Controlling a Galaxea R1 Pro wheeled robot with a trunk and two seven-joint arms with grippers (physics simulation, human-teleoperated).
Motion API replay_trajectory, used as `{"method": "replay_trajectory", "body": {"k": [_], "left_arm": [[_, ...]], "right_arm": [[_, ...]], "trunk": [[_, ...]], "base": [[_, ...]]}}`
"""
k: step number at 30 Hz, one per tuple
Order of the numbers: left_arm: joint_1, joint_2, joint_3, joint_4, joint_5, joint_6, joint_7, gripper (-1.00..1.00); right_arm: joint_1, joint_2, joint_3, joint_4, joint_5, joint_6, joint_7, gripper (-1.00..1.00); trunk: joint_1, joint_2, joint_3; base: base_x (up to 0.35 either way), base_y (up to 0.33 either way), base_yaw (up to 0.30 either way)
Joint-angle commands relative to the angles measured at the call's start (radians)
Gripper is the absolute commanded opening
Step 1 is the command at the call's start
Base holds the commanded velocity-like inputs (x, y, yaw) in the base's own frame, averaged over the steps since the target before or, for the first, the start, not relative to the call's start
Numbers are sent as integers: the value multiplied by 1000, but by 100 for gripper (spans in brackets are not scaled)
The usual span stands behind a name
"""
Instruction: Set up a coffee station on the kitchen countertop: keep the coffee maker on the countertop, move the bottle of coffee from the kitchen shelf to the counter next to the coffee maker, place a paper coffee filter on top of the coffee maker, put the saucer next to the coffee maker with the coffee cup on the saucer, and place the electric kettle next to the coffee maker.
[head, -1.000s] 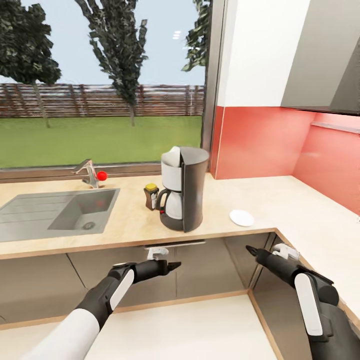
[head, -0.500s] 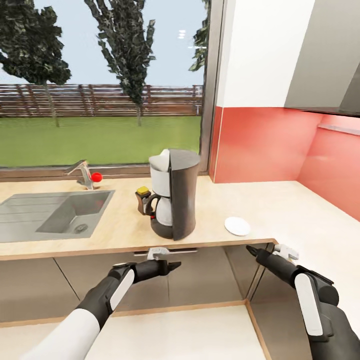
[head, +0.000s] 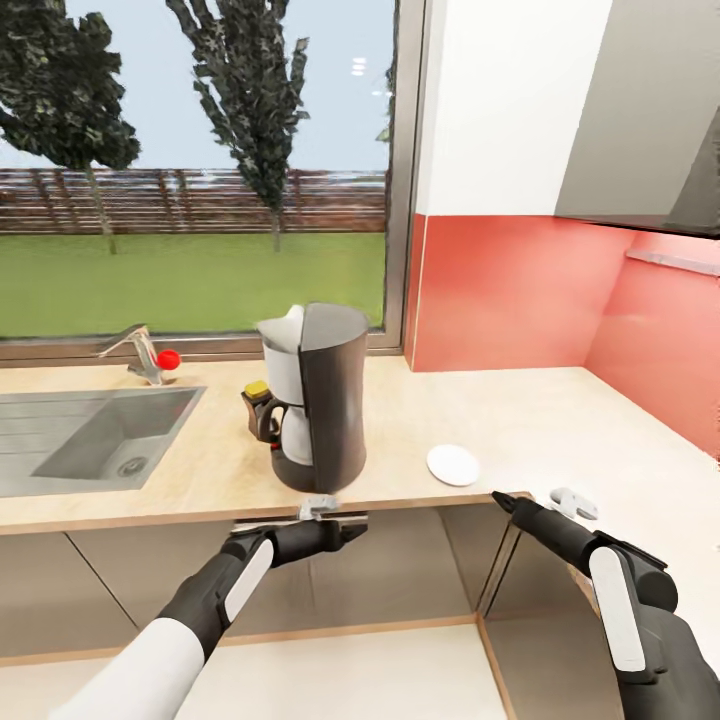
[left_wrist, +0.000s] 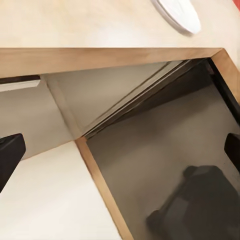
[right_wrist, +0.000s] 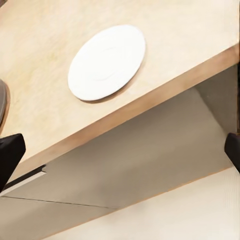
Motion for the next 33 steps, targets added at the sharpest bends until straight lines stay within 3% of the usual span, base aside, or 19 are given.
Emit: {"method": "replay_trajectory", "body": {"k": [1, 8, 14, 21, 26, 33], "left_arm": [[-1, 0, 0, 0, 9, 8, 1, 100], [-29, -29, 5, -29, 39, -3, 28, 100], [2, -63, 9, -46, 74, -36, -1, 100], [5, -103, 4, -51, 109, -74, -39, 100], [1, -126, 3, -52, 110, -102, -14, 100], [-31, -138, 4, -70, 126, -119, 25, 100]], "right_arm": [[-1, 0, -2, 0, 7, 5, 9, 100], [-1, 19, -5, 4, -17, 7, -17, 100], [-1, 43, 0, 7, 4, 7, 17, 100], [-1, 46, -5, 9, 7, 7, 18, 100], [-1, 46, -5, 9, 7, 7, 18, 100], [-1, 46, -6, 9, 8, 7, 17, 100]], "trunk": [[1, -2, -2], [1, -2, -2], [1, -2, -2], [1, -2, -2], [1, -2, -2], [1, -2, -2]], "base": [[3, -205, 0], [0, -32, 0], [0, 0, 0], [0, 0, -54], [0, 0, -233], [0, 0, -260]]}}
